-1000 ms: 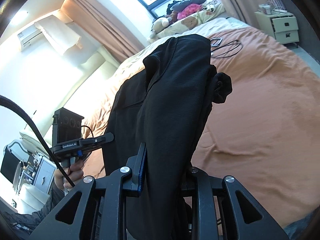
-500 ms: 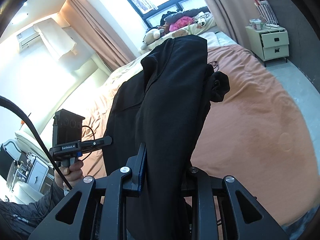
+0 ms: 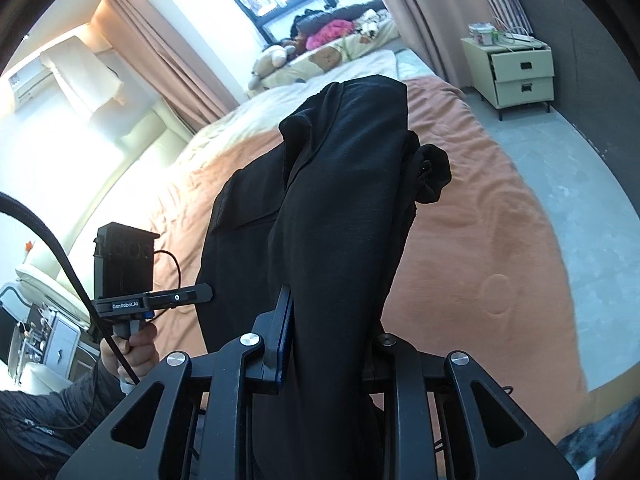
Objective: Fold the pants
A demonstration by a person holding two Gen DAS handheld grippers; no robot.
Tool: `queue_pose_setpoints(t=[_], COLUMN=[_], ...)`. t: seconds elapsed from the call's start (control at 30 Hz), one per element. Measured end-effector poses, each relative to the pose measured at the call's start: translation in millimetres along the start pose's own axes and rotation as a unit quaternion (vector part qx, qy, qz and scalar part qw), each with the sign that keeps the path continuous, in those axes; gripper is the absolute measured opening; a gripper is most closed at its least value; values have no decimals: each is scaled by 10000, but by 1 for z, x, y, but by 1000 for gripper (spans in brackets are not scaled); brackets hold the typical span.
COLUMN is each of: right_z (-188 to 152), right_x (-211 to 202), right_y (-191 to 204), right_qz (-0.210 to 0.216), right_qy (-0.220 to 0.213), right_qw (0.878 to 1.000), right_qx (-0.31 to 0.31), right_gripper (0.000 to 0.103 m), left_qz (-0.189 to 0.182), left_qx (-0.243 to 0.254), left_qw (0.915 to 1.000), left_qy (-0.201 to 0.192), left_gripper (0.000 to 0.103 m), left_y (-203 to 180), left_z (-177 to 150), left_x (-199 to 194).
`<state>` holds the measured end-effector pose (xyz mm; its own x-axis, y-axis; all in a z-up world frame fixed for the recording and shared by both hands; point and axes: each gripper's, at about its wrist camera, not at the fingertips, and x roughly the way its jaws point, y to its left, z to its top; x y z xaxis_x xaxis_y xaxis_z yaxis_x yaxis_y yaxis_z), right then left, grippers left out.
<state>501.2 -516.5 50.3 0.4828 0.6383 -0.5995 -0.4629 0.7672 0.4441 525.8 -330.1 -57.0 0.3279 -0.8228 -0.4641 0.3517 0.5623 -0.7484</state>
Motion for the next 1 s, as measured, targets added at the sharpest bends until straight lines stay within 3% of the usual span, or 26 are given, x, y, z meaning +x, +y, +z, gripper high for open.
queue_pose_setpoints(t=[0.37,0.63,0.7,0.73,0.77,0.87,1.0], right_z=[29,45,47,46,42,29,13], right_x=[7,33,51,61,70,74,47], right_y=[-36,-42,-53,-62,-71,-88,-72], right_qz=[-436,-658,-1064,-1359,-1684,-2207,-2179], right_qy=[329,473,634,804,968,1122,708], right_qw=[9985,9967,9922,9871,9799,9651,9687], right_qx=[85,58,120,265,450,856,954], right_gripper=[20,21,32,44,48,48,48], left_qz=[-78,-38,176,227,192,284,219], left_qx=[-216,-383,-544,-662,-775,-787,-880], left_qw=[9990,9986,9970,9956,9943,9932,9917], left_qy=[391,375,521,617,706,813,909], left_gripper=[9,9,11,11,11,11,13], left_y=[20,46,59,64,71,79,83], left_z=[12,17,15,16,13,4,-1], left_x=[98,117,126,134,139,142,143])
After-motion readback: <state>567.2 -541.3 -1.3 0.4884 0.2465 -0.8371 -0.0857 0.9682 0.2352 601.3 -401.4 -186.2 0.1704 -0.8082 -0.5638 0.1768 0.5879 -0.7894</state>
